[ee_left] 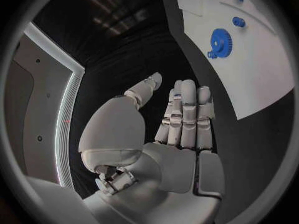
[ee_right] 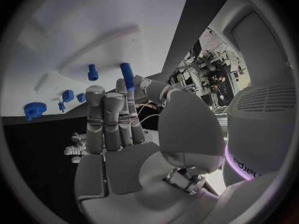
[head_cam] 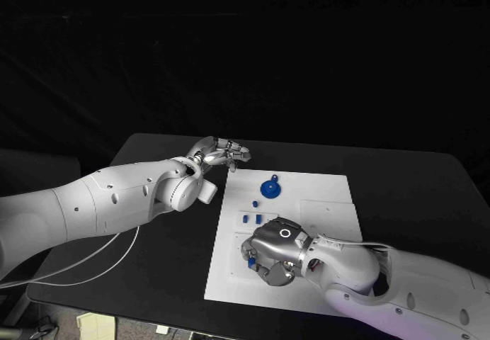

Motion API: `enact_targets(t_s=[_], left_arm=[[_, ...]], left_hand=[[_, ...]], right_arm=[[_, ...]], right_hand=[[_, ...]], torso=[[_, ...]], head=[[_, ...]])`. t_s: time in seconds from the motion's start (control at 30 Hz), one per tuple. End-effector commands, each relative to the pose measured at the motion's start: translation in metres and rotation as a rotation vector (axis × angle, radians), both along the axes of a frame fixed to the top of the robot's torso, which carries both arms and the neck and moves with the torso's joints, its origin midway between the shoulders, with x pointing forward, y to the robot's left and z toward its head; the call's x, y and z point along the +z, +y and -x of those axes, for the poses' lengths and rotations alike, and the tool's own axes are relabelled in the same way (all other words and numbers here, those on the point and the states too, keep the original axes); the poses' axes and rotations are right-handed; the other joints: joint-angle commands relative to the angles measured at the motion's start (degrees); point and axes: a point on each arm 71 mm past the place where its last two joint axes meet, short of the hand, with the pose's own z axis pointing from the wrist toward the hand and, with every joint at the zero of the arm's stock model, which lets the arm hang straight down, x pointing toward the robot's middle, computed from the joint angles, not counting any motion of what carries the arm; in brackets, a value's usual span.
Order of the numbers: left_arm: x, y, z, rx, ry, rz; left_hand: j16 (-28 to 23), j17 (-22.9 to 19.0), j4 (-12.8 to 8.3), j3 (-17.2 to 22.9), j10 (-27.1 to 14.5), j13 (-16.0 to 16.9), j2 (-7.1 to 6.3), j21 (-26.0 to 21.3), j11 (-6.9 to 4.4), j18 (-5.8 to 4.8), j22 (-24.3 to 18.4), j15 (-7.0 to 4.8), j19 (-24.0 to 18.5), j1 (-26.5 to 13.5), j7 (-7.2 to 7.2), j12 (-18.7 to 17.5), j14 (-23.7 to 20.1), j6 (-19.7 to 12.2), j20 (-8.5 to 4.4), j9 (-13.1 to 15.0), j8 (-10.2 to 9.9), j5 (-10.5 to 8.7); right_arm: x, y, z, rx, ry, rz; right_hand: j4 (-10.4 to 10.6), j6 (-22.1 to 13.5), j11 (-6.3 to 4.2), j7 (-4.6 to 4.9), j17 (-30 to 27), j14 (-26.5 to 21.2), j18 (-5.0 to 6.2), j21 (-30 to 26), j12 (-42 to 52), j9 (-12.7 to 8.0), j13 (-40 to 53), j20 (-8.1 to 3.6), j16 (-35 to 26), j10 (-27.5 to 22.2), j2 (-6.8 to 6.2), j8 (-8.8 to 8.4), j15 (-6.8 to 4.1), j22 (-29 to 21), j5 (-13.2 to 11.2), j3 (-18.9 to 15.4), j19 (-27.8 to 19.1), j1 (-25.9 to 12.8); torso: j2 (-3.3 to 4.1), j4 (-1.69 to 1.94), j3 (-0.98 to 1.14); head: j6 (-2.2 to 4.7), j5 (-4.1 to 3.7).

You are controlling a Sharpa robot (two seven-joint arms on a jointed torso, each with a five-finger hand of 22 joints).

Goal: Assemble the parts on the task board

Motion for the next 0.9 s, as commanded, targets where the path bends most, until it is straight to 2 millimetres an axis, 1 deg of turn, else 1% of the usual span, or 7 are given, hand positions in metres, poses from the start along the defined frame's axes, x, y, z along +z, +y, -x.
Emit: enact_targets(t_s=[0.03, 0.17, 0.27, 0.4, 0.5, 0.63, 0.9], left_arm=[[0.001, -0.003, 0.001, -0.017, -0.004, 0.013], [0.001, -0.003, 0.001, -0.016, -0.004, 0.013], [0.001, -0.002, 0.001, -0.015, -0.002, 0.012], [0.001, -0.002, 0.001, -0.015, -0.002, 0.012], [0.001, -0.002, 0.001, -0.014, -0.001, 0.011], [0.001, -0.002, 0.0, -0.014, -0.002, 0.011], [0.001, -0.001, 0.0, -0.01, -0.002, 0.01]], left_hand=[[-0.16, 0.1, 0.07, -0.18, -0.36, -0.09, 0.23, -0.19, -0.02, 1.0, 0.06, 0.24, 0.24, -0.37, 0.12, -0.12, 0.2, -0.28, -0.7, -0.08, 0.27, 0.07], [-0.16, 0.11, 0.07, -0.18, -0.37, -0.09, 0.24, -0.2, -0.02, 1.0, 0.07, 0.24, 0.24, -0.37, 0.12, -0.12, 0.2, -0.29, -0.7, -0.08, 0.27, 0.07], [-0.17, 0.11, 0.08, -0.19, -0.37, -0.09, 0.23, -0.2, -0.02, 1.0, 0.07, 0.24, 0.24, -0.39, 0.13, -0.12, 0.2, -0.29, -0.7, -0.08, 0.27, 0.06], [-0.17, 0.12, 0.09, -0.22, -0.41, -0.1, 0.18, -0.21, 0.0, 1.0, 0.09, 0.25, 0.24, -0.43, 0.15, -0.14, 0.19, -0.35, -0.69, -0.1, 0.25, 0.05], [-0.17, 0.12, 0.09, -0.22, -0.42, -0.1, 0.18, -0.21, 0.0, 1.01, 0.09, 0.26, 0.25, -0.43, 0.16, -0.14, 0.19, -0.37, -0.69, -0.11, 0.24, 0.04], [-0.18, 0.13, 0.08, -0.22, -0.43, -0.1, 0.17, -0.22, 0.0, 1.01, 0.1, 0.26, 0.25, -0.43, 0.16, -0.14, 0.19, -0.38, -0.69, -0.12, 0.24, 0.04], [-0.19, 0.13, 0.07, -0.23, -0.44, -0.1, 0.15, -0.23, 0.0, 1.01, 0.11, 0.26, 0.24, -0.42, 0.17, -0.14, 0.18, -0.4, -0.69, -0.13, 0.24, 0.04]], right_arm=[[-0.009, 0.0, 0.005, 0.018, 0.045, 0.03], [-0.01, -0.001, 0.004, 0.011, 0.066, 0.022], [-0.009, -0.002, 0.003, 0.004, 0.078, 0.004], [-0.008, -0.003, 0.002, -0.005, 0.079, -0.019], [-0.007, -0.005, 0.0, -0.02, 0.077, -0.039], [-0.007, -0.007, -0.001, -0.034, 0.081, -0.059], [-0.005, -0.012, -0.002, -0.049, 0.074, -0.088]], right_hand=[[-0.22, 0.29, 0.09, 0.05, -0.09, -0.13, 4.87, 0.34, 0.23, 0.19, 0.14, -0.09, 0.34, 0.27, 0.09, 0.12, -0.28, 0.98, 0.15, 0.21, 0.0, -0.01], [-0.49, -0.34, 0.45, 0.37, -0.23, -0.2, 4.87, 0.31, -0.36, 0.07, 0.23, 0.16, 0.22, -0.62, -0.6, -0.38, 0.06, 0.99, 0.56, -0.15, -0.31, -1.13], [-1.36, -1.36, 0.88, 0.8, -0.33, -0.24, 4.87, 0.57, -1.07, -0.13, 0.29, 0.33, 0.21, -1.7, -2.16, -1.05, 0.45, 1.08, 3.0, -3.71, -0.43, -3.95], [-2.51, -4.08, 1.92, 1.95, -0.46, -0.41, 4.87, 0.77, -2.85, -0.67, -0.21, 0.26, 0.17, -4.74, -2.86, -2.58, 1.46, 1.08, 1.69, -9.45, -0.61, -7.08], [-3.03, -5.26, 2.42, 2.45, -0.55, -0.59, 4.87, 0.6, -3.55, -0.9, -0.46, 0.13, 0.18, -6.09, -2.91, -3.24, 1.96, 0.94, 0.81, -11.92, -0.95, -7.81], [-3.47, -6.83, 3.47, 3.13, -0.77, -1.38, 4.87, 0.03, -3.82, -1.25, -1.39, 0.19, -0.01, -9.35, -3.3, -4.11, 2.95, 0.77, 0.7, -13.19, -1.85, -7.55], [-3.76, -7.88, 3.84, 3.59, -0.86, -1.83, 4.87, -0.17, -3.68, -1.59, -1.93, 0.31, 0.16, -10.57, -3.53, -4.69, 3.36, 0.8, 0.64, -14.15, -2.3, -7.38]], torso=[[-0.01, -0.03, -0.01], [-0.01, -0.06, 0.02], [-0.01, -0.06, 0.02], [0.0, -0.07, 0.01], [0.02, -0.05, 0.02], [-0.01, 0.0, 0.01], [0.0, -0.05, 0.03]], head=[[-0.01, 0.01], [0.08, 0.02], [0.08, 0.02], [0.09, 0.01], [0.16, -0.07], [0.27, -0.23], [0.44, -0.22]])
